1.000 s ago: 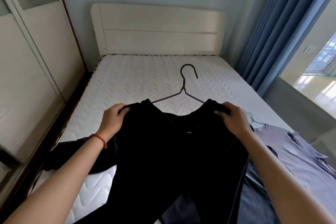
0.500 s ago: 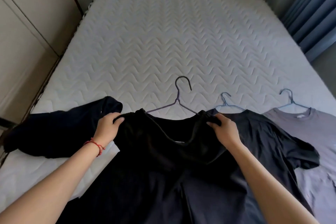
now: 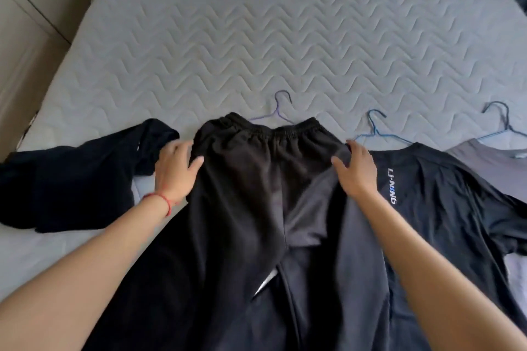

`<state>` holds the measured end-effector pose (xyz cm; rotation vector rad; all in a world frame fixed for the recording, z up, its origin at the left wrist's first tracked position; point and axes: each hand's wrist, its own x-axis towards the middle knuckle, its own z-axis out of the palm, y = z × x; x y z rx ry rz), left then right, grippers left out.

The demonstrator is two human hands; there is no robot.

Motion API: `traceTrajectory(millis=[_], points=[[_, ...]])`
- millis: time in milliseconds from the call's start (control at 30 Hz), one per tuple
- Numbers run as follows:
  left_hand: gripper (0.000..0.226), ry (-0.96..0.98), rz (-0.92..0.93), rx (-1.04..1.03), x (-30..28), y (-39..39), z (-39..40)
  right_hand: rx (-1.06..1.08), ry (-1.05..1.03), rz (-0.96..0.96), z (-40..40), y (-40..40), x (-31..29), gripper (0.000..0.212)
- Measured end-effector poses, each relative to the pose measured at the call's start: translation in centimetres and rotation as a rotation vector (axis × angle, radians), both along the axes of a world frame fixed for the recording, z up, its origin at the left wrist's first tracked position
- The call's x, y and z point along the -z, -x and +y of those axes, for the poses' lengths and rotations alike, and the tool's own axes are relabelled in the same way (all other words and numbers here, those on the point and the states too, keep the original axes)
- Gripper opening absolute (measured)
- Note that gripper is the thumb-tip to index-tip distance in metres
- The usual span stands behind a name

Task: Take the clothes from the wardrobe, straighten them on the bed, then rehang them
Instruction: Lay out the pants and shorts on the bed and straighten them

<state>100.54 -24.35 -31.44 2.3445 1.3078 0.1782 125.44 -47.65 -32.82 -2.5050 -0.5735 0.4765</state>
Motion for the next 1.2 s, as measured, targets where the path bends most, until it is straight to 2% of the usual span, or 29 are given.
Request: traceTrajectory(millis=[200,333,400,533,633,700,733,800,867,967,1033,1100,1133,1200], points=[[0.041,0.253,0.131,-0.148,6.0,10.0,-6.9,0.319,-0.062,0.198,-11.4,7.4,4.0,0.041],[0.042,0.313,0.227,-0.234,8.4,15.1,-8.8,0.440,-0.116,0.280,-14.8,13.6,5.7,0.025],[0.044,0.323,0.294,-0.257,9.3,17.1,-9.2,0.411,-0.153,0.393,-15.0,17.6,6.5,0.020],[0.051,0.327,0.429,-0.193,11.0,20.1,-9.2,0.175,-0.049,0.630,-13.8,26.2,8.1,0.033],[0.056,0.209,0.494,-0.113,11.8,21.8,-8.7,-0.019,0.103,0.772,-12.0,31.5,9.3,0.009],[0.057,0.181,0.506,-0.092,12.0,22.7,-7.9,-0.003,0.141,0.834,-10.9,34.1,10.4,0.024],[0.056,0.180,0.523,-0.079,12.1,23.2,-7.5,0.070,0.109,0.883,-10.4,35.1,10.9,0.027],[0.054,0.176,0.562,-0.046,12.4,24.2,-6.6,0.277,-0.024,1.001,-9.4,36.5,11.5,0.020],[0.052,0.272,0.539,-0.056,12.3,25.3,-5.9,0.459,-0.162,1.152,-8.7,37.4,11.7,0.004],[0.049,0.421,0.498,-0.011,11.8,27.5,-5.4,0.528,-0.262,1.279,-8.0,39.5,11.1,0.010],[0.039,0.479,0.474,-0.011,11.3,29.5,-5.4,0.485,-0.212,1.298,-7.5,41.6,10.7,0.026],[0.035,0.547,0.400,-0.059,10.7,31.5,-5.8,0.399,-0.167,1.281,-6.6,43.9,10.1,0.024],[0.035,0.582,0.329,-0.103,10.4,32.4,-6.0,0.416,-0.175,1.257,-6.1,44.9,9.9,0.024],[0.035,0.684,0.155,-0.236,9.6,34.0,-6.5,0.591,-0.305,1.226,-5.2,46.0,9.2,0.017]])
